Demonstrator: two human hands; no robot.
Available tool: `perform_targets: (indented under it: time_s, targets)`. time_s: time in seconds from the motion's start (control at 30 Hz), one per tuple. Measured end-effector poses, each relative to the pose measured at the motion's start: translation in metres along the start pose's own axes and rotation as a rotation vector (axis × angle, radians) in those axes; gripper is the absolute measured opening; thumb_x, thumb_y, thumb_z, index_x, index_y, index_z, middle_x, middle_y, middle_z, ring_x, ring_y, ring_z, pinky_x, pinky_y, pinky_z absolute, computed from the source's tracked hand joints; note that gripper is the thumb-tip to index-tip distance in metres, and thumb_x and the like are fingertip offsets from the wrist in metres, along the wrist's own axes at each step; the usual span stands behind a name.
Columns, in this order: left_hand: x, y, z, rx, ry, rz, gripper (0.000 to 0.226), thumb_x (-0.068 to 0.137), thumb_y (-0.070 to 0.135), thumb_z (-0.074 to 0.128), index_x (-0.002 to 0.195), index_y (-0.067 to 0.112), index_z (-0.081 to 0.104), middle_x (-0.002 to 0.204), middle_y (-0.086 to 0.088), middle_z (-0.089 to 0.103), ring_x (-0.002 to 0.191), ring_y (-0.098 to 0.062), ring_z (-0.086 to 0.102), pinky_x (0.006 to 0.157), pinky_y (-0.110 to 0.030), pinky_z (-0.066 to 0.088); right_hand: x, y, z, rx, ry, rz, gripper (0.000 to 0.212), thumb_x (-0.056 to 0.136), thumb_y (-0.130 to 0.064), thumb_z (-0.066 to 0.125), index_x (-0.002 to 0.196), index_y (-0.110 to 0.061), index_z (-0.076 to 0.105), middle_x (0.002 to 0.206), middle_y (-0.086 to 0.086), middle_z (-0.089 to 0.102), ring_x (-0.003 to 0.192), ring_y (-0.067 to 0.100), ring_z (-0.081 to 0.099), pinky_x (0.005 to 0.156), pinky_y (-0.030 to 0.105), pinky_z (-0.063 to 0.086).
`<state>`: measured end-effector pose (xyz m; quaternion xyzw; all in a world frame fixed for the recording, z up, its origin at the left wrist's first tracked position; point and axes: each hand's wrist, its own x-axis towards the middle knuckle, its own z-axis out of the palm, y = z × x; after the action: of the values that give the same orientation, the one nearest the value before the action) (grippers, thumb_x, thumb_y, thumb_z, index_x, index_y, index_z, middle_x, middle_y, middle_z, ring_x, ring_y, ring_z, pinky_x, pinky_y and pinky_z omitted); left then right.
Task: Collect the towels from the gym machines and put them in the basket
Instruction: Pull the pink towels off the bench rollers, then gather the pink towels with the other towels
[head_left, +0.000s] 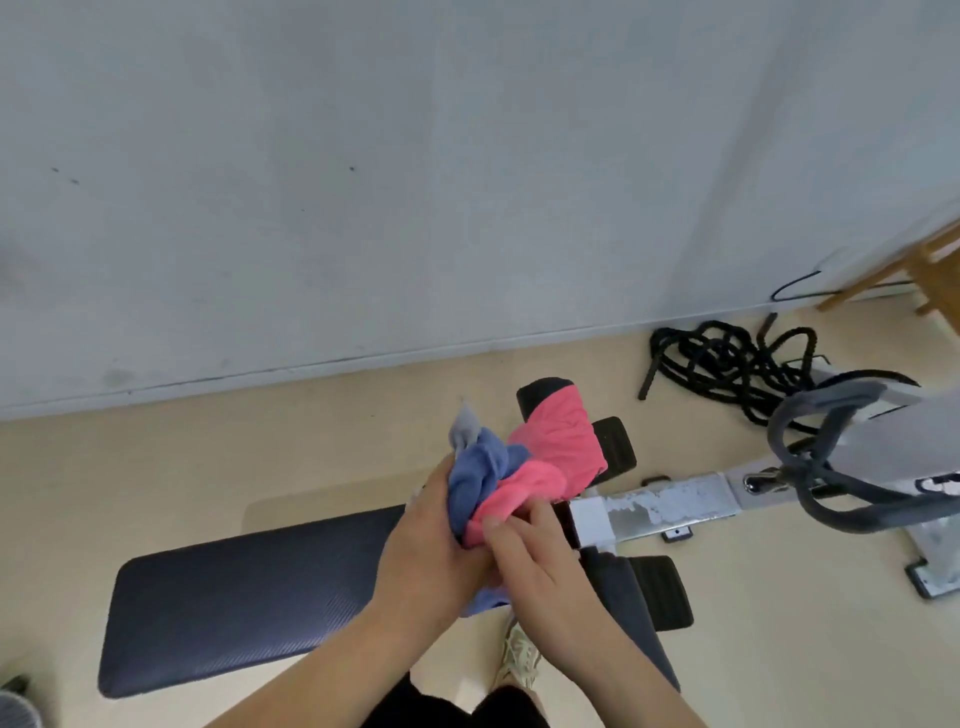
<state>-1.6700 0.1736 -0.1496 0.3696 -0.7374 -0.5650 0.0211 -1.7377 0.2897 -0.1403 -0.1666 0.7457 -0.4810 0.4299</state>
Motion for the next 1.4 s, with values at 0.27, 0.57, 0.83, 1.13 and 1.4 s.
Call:
perform_targets:
  time_s: [0.27,0.57,0.83,1.13,1.4]
  targets:
    - [0.023,-0.023,-0.033,0.029,0.027,-0.140,0.043,0.076,0.035,0.087,0.113,0.048,0.070,0.097,0.019,0.080,0.089,0.002,0.075,0.086,-0.039,0.063,0.089,0.050,-0.062,-0.241,0.279,0.071,0.047,0.095,-0.042,0.059,0.067,-0.005,0.064,0.064,0.016,0.059,0.057,0.015,0.048,0.061,0.035,0.040]
    - [0.078,-0.036,-0.016,0.140,0.127,-0.352,0.032,0.075,0.053,0.081,0.103,0.043,0.067,0.085,0.013,0.079,0.081,0.001,0.074,0.073,-0.023,0.060,0.237,0.142,-0.105,-1.387,-0.119,-0.061,0.051,0.094,-0.031,0.053,0.145,-0.029,0.056,0.164,0.008,0.039,0.156,0.032,0.026,0.125,0.051,0.025]
    - [0.091,-0.057,-0.009,0.119,0.208,-0.466,0.032,0.074,0.050,0.085,0.094,0.058,0.060,0.087,0.017,0.078,0.083,0.012,0.071,0.075,-0.024,0.062,0.280,0.170,-0.105,-1.834,-0.368,-0.074,0.073,0.086,-0.044,0.070,0.154,-0.030,0.045,0.165,0.012,0.033,0.154,0.043,0.019,0.120,0.068,0.018]
    - [0.067,-0.068,-0.032,-0.018,0.379,-0.499,0.037,0.078,0.049,0.085,0.106,0.048,0.060,0.087,0.017,0.076,0.081,0.004,0.073,0.074,-0.023,0.059,0.235,0.079,-0.094,-0.484,0.098,0.100,0.020,0.101,-0.032,0.061,0.105,-0.013,0.061,0.075,0.001,0.065,0.066,0.025,0.064,0.063,0.039,0.054]
    - [-0.001,-0.089,-0.082,-0.172,0.654,-0.482,0.055,0.081,0.056,0.079,0.126,0.033,0.058,0.101,0.016,0.074,0.090,-0.003,0.071,0.074,-0.031,0.059,0.146,-0.041,0.002,-0.010,-0.240,-0.035,0.023,0.097,-0.036,0.070,0.109,-0.016,0.068,0.108,0.020,0.075,0.100,0.038,0.072,0.095,0.056,0.057]
